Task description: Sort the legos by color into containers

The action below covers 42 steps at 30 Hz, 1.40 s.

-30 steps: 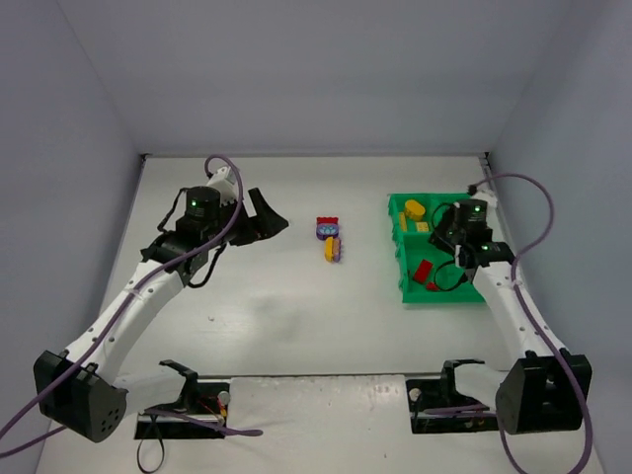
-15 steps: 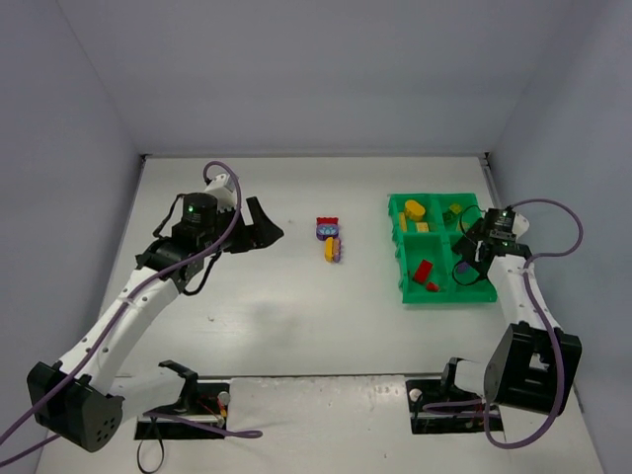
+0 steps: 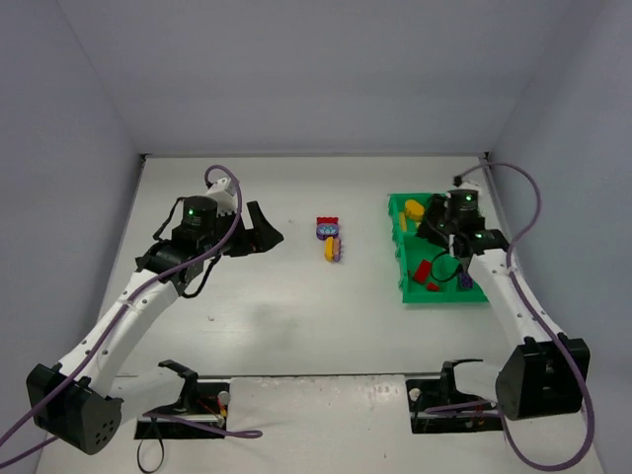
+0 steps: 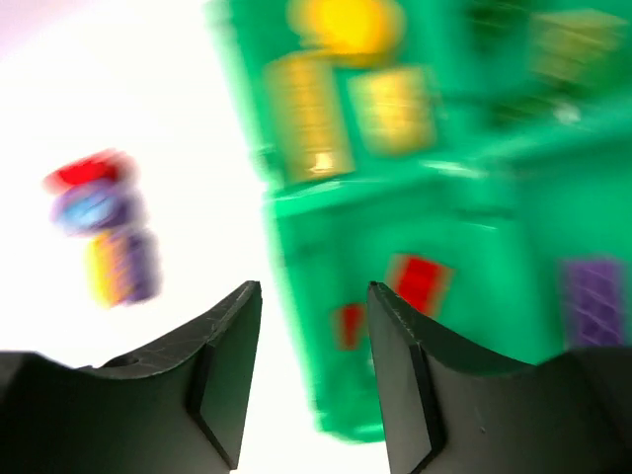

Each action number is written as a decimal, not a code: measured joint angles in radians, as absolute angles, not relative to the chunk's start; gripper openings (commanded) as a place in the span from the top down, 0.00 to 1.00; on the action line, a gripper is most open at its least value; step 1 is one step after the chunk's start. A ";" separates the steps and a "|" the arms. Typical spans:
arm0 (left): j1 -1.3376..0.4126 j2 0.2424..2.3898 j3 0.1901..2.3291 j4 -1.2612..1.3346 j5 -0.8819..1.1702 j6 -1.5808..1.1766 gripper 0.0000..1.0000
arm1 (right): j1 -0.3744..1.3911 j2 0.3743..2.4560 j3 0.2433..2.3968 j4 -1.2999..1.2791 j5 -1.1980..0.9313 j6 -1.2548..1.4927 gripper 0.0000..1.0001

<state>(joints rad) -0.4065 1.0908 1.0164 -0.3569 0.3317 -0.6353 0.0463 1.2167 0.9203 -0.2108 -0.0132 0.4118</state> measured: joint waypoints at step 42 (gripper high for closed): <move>-0.406 1.045 0.983 -0.417 0.344 -0.636 0.21 | 0.578 1.948 1.308 -0.115 0.004 0.546 0.37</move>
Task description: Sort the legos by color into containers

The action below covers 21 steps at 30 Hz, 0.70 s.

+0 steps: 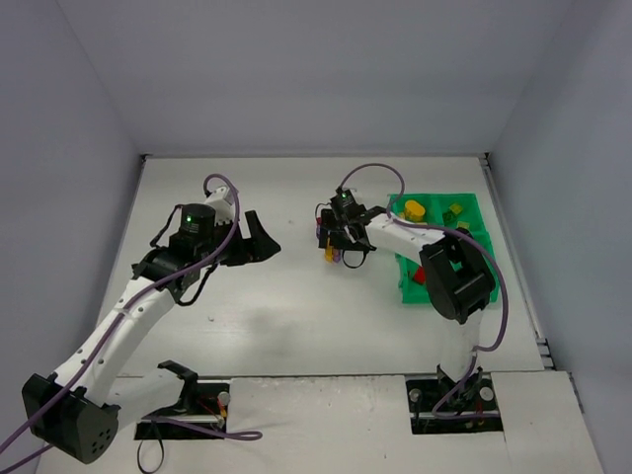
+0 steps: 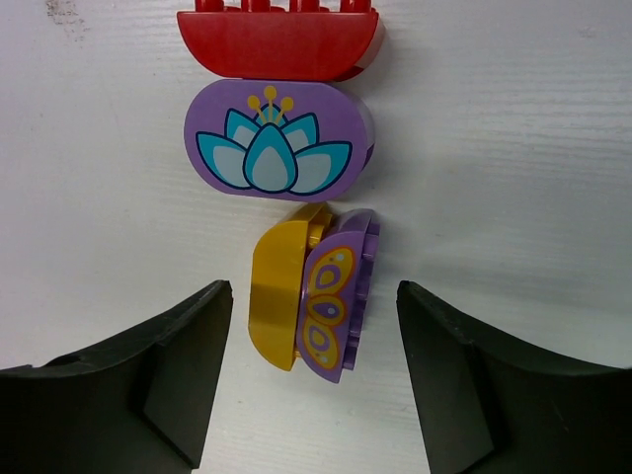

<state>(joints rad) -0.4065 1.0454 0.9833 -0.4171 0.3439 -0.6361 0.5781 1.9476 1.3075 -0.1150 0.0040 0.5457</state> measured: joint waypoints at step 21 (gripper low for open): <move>-0.406 1.069 0.960 -0.405 0.370 -0.640 0.21 | 0.579 1.945 1.298 -0.075 -0.033 0.500 0.79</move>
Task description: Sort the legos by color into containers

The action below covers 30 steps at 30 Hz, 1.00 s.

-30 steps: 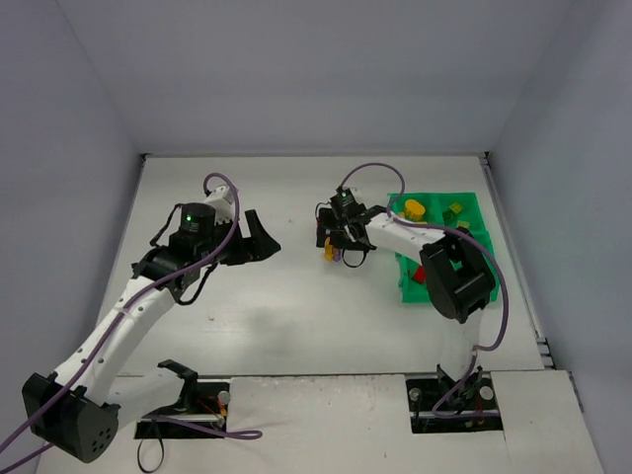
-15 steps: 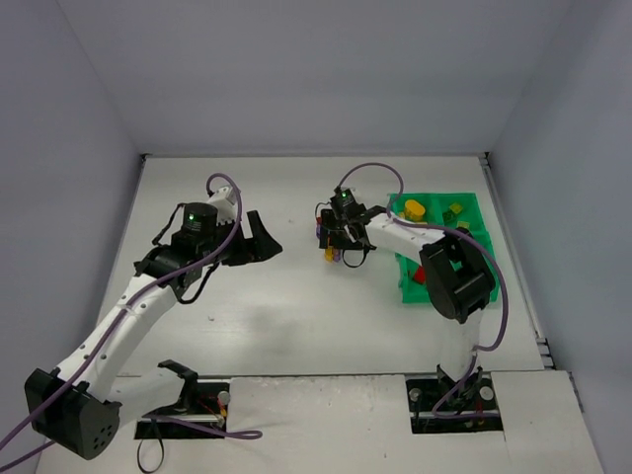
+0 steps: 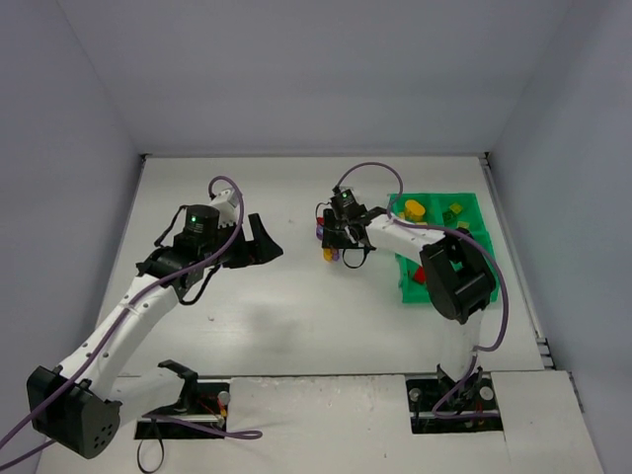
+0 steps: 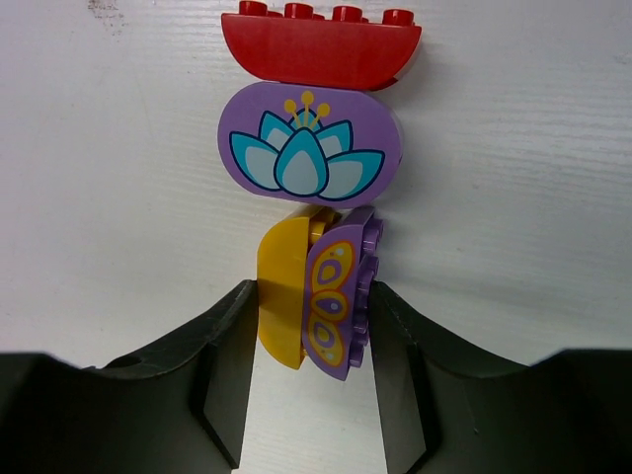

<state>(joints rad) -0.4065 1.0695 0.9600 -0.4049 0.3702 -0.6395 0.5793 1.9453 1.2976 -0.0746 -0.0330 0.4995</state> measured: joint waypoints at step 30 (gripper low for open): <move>-0.407 1.238 0.885 -0.175 0.509 -0.768 0.21 | 0.592 1.518 0.873 0.116 -0.299 0.219 0.83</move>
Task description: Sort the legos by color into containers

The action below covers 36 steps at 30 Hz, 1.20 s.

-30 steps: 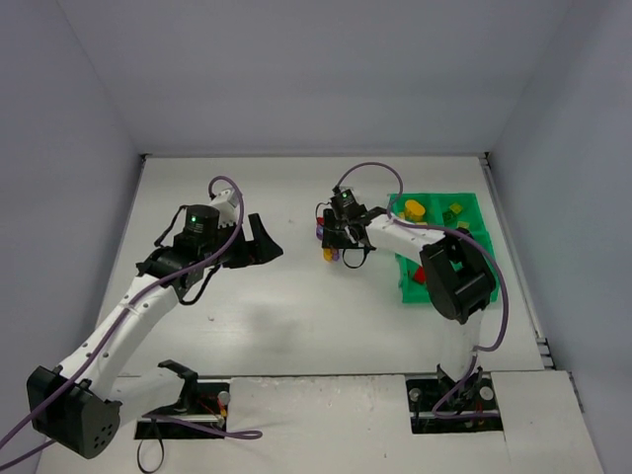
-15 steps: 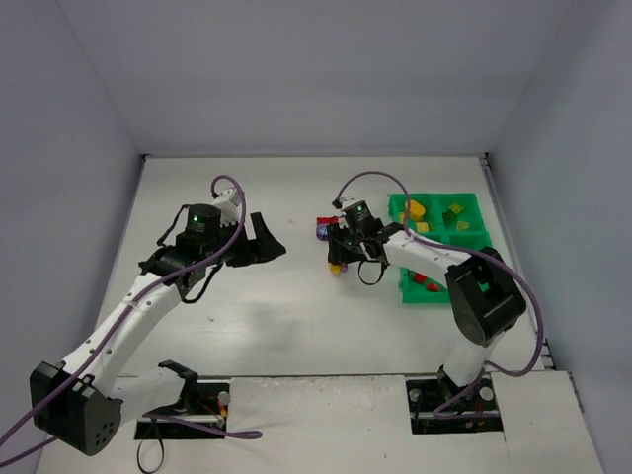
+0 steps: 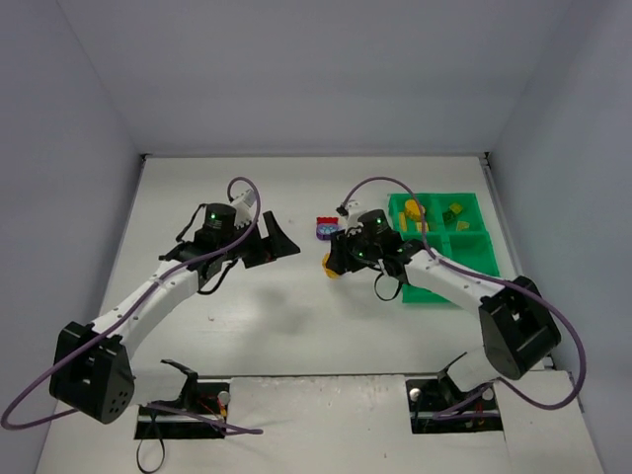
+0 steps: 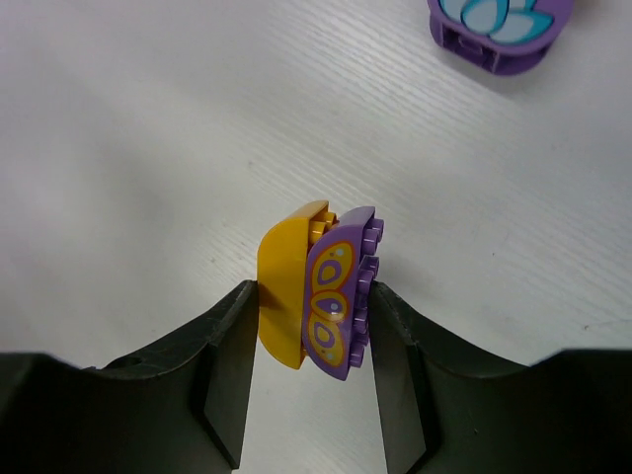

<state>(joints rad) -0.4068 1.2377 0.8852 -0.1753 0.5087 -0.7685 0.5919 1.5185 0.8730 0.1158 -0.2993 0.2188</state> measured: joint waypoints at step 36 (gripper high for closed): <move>-0.498 1.411 0.898 0.233 0.645 -0.949 0.41 | 0.604 1.293 0.855 0.220 -0.412 0.204 0.83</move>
